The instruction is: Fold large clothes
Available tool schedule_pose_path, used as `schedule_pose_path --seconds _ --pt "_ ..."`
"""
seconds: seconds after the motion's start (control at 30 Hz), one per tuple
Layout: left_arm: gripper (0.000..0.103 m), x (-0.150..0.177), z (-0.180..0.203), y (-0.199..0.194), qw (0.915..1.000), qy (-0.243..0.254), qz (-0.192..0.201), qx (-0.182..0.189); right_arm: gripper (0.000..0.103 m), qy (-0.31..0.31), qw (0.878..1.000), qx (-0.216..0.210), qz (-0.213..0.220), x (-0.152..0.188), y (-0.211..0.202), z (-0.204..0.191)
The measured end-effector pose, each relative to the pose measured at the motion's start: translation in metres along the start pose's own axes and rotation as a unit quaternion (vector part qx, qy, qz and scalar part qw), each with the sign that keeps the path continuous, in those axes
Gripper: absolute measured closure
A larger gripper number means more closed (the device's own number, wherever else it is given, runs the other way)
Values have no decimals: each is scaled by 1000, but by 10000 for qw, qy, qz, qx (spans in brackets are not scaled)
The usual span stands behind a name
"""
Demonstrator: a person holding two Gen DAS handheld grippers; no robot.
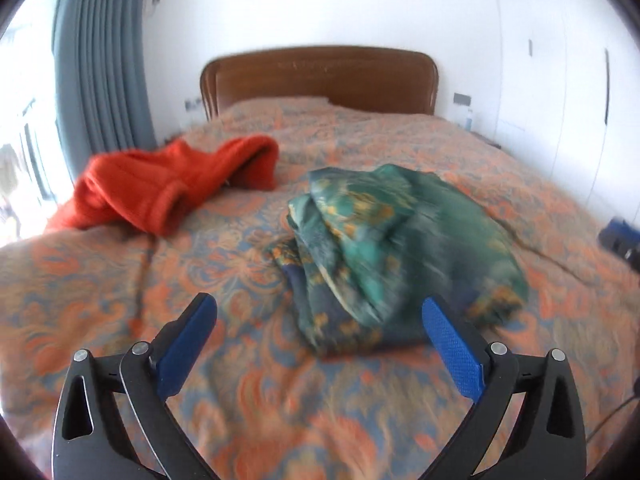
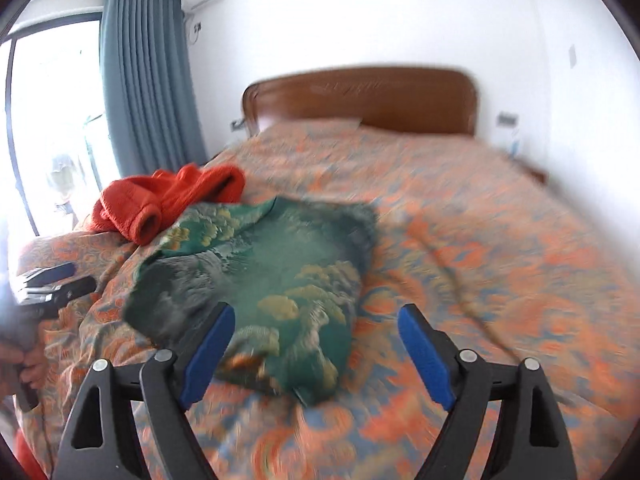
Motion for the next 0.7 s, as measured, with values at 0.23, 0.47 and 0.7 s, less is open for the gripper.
schedule_pose_path --seconds 0.23,0.47,0.7 --pt "0 23 48 -59 9959 252 264 -832 0 51 9931 939 703 22 -111 2" --pt "1 46 57 -77 9986 -434 -272 -100 0 102 9921 1249 83 64 -150 -6" --pt "0 52 59 -99 9986 -269 -321 -322 0 139 9921 1212 -278 80 -169 -11"
Point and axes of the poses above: each gripper's, at about its wrist camera, not at the fingertips, and y roughly the way its jaws point, z to its right, x to its underside, the point moved 4 cm from there along y, roughly the way its jaws point, and after that the axes turned 7 degrees about z, right-handed, at the moved point
